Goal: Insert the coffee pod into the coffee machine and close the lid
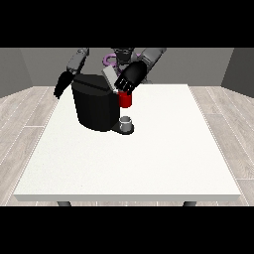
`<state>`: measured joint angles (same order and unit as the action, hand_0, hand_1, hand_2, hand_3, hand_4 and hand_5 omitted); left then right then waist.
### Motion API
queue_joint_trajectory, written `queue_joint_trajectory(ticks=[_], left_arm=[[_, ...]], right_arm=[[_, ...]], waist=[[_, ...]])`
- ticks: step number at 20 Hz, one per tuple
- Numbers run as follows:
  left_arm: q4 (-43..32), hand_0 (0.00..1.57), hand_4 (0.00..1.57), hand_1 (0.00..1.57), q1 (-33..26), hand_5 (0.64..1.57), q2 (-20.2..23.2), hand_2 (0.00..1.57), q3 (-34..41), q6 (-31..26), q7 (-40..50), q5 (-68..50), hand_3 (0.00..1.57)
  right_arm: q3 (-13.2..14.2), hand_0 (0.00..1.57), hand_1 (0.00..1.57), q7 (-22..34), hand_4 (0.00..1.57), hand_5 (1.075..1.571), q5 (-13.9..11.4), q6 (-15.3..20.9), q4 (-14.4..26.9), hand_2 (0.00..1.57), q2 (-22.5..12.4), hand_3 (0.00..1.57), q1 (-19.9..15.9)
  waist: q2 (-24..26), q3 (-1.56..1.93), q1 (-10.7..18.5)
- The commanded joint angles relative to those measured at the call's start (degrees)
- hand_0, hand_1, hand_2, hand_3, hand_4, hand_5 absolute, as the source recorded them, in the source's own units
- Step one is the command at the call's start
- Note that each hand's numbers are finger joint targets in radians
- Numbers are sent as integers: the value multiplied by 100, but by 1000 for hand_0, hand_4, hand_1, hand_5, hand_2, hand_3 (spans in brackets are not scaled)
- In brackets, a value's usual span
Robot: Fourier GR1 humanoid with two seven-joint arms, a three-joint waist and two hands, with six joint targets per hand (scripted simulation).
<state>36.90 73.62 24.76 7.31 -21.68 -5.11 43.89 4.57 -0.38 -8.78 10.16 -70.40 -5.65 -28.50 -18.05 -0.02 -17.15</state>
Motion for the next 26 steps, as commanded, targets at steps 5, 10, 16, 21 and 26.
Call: queue_joint_trajectory(ticks=[5,10,16,21,26], left_arm=[[-23,1212,0,1212,-55,1571,351,1225,-287,308,-383,456,1100],[-179,1173,0,1173,-123,1571,375,1170,-305,477,-394,593,1017],[-80,1110,0,1110,12,1571,450,1122,-91,513,-659,413,969],[-132,1233,0,1233,200,1571,409,1201,23,824,-663,422,947],[-76,1232,0,1232,-37,1571,303,1211,-55,809,-877,444,967]], right_arm=[[-94,0,0,-9,0,1571,-42,-87,-113,0,-40,0,81],[-113,0,0,199,0,1571,-32,-127,-288,0,-80,0,68],[187,0,0,-132,85,1571,165,-73,-99,0,-130,0,-74],[-126,0,0,187,0,1571,-142,34,-253,0,-36,0,-243],[-94,0,0,20,215,1571,-140,106,-144,0,26,0,73]], waist=[[-213,2,-158],[-184,3,-275],[-424,5,-57],[-582,3,-231],[-389,3,-135]])
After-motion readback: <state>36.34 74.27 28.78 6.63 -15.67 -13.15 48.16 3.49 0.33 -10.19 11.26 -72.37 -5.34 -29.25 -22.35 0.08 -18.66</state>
